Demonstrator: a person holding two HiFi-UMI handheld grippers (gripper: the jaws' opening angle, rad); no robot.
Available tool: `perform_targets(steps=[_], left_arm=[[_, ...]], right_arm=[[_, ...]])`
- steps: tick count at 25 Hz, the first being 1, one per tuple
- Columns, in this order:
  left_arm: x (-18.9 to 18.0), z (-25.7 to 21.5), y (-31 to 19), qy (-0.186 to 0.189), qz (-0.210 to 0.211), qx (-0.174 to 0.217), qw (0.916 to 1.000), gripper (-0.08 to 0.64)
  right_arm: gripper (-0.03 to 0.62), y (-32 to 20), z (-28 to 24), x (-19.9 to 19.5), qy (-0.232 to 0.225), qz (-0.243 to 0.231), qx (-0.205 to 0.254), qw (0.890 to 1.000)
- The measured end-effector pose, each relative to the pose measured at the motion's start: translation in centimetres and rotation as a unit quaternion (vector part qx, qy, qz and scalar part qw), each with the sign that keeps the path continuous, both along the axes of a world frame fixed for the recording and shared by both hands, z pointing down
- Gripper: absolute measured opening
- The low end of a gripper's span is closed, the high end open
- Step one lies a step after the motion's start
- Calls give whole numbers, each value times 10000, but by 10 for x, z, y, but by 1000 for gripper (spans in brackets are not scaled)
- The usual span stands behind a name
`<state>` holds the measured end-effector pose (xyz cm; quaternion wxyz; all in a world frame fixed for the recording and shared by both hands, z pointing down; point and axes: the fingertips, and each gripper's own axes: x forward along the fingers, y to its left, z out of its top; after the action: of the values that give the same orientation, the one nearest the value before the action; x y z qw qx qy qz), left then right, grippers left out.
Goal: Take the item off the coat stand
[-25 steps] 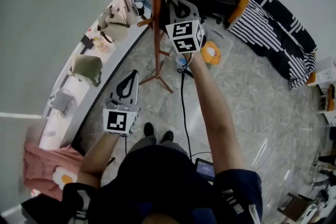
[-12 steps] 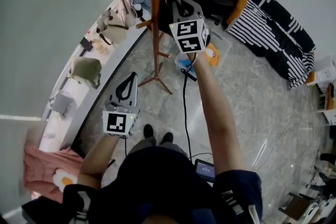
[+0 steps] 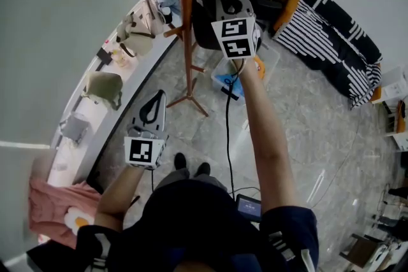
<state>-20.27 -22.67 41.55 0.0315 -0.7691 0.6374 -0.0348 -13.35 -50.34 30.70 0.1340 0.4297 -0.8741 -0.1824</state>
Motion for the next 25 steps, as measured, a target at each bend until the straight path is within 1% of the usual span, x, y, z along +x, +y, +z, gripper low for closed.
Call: perform_targets(steps=[14, 25], left_arm=[[0, 0, -4, -20, -24, 4, 10000, 23], [3, -2, -9, -19, -35, 5, 10000, 23]], right_arm=[[38, -31, -45, 25, -52, 332, 292, 9990], [38, -56, -70, 46, -153, 504, 371, 9979]])
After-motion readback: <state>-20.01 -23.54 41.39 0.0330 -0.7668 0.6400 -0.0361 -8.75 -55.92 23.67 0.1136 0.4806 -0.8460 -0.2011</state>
